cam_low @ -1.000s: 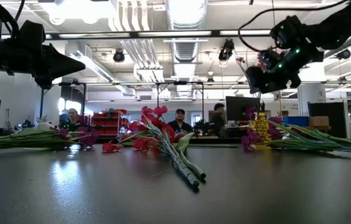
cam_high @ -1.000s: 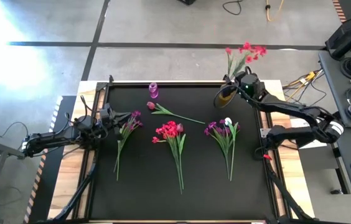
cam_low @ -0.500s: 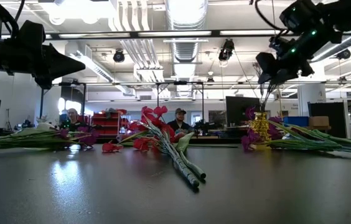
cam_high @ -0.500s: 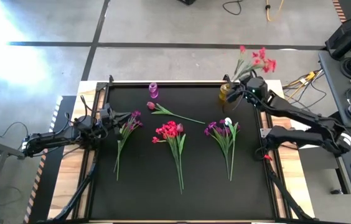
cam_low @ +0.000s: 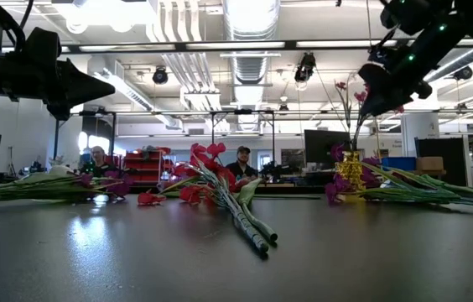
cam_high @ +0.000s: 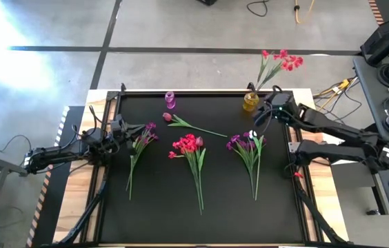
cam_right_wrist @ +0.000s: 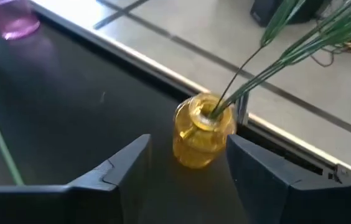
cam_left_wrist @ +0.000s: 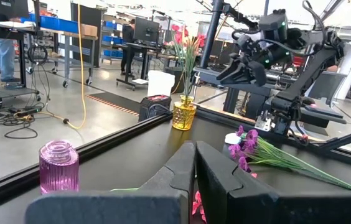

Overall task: Sort flowers into vase by color
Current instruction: Put the left white flower into the yellow vase

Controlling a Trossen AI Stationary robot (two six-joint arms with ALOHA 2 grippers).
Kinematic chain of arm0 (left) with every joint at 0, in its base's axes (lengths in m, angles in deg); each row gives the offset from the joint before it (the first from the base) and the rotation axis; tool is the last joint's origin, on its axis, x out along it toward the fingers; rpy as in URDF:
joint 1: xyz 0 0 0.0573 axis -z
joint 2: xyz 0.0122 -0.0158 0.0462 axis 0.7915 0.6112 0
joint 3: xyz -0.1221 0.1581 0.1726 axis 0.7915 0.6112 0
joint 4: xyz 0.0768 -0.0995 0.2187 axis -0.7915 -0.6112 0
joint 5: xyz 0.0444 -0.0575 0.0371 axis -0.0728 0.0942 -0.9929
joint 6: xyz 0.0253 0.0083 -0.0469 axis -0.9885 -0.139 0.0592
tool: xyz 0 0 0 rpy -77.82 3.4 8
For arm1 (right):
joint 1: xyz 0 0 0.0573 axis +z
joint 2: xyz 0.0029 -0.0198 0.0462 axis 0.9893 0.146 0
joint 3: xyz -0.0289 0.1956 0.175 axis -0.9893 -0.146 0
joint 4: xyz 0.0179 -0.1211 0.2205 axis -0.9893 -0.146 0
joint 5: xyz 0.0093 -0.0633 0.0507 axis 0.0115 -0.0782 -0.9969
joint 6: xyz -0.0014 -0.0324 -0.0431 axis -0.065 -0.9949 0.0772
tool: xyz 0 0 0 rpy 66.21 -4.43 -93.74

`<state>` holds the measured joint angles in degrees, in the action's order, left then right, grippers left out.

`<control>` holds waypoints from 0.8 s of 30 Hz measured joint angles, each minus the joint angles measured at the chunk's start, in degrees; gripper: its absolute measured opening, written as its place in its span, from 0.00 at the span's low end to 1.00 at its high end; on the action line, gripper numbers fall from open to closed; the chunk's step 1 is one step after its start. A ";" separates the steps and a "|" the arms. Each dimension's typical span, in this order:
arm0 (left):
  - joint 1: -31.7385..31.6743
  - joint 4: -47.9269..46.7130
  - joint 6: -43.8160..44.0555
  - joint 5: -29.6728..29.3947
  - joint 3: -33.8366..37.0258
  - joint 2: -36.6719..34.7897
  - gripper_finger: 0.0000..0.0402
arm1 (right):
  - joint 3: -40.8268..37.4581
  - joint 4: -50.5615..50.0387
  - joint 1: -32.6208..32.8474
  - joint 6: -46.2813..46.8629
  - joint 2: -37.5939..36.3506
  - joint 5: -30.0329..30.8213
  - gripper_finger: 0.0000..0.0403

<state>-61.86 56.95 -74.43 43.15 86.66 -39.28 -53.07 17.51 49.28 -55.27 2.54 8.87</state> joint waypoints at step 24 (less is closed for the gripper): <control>-0.04 1.73 -0.02 -0.48 -0.03 -0.02 0.00 | -18.17 49.80 13.56 -12.70 3.91 -9.98 0.03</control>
<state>-61.91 58.68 -74.45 42.67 86.63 -39.30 -71.24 67.31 62.84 -67.97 6.45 -1.11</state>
